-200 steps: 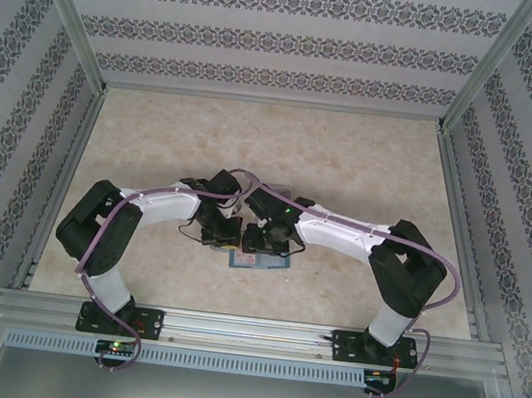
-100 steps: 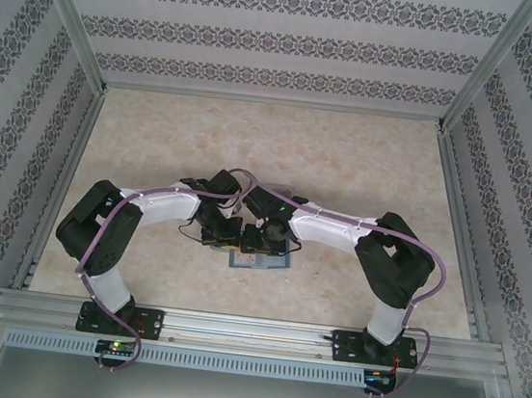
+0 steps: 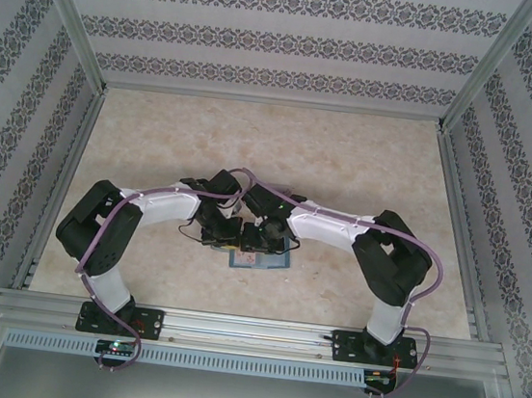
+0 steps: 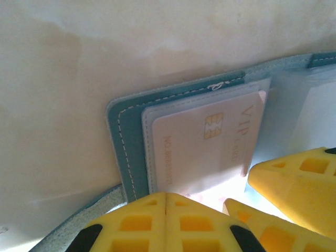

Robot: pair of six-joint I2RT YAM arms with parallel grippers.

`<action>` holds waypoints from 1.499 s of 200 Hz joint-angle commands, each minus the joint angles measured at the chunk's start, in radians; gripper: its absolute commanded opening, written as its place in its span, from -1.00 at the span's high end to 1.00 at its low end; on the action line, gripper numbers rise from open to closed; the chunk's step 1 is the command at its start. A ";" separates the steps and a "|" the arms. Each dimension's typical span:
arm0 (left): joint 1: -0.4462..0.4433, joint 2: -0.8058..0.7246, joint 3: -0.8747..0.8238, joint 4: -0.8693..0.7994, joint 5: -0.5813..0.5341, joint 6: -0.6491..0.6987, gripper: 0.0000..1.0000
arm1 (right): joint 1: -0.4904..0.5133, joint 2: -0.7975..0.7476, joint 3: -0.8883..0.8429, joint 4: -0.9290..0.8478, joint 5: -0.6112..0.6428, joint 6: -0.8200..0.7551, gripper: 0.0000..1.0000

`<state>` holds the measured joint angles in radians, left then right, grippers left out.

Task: Take the credit cards out of the card holder

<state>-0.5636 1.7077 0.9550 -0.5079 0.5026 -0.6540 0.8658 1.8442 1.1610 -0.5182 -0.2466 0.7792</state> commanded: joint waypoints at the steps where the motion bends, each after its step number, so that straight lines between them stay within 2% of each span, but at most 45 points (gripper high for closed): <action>1: -0.015 0.003 -0.008 -0.004 -0.006 0.030 0.95 | -0.005 0.022 0.023 0.007 -0.016 -0.011 0.37; 120: -0.015 -0.017 -0.012 -0.020 -0.020 0.031 0.95 | -0.004 0.009 0.032 -0.074 0.049 -0.037 0.20; 208: -0.018 -0.036 0.043 -0.059 -0.026 0.031 0.95 | -0.011 -0.061 0.013 -0.046 0.032 -0.024 0.21; 300: -0.041 0.023 0.061 -0.047 -0.008 0.023 0.96 | -0.030 -0.015 -0.010 -0.022 0.037 -0.037 0.28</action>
<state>-0.5831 1.7023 0.9913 -0.5354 0.4870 -0.6472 0.8455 1.8111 1.1683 -0.5488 -0.2249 0.7555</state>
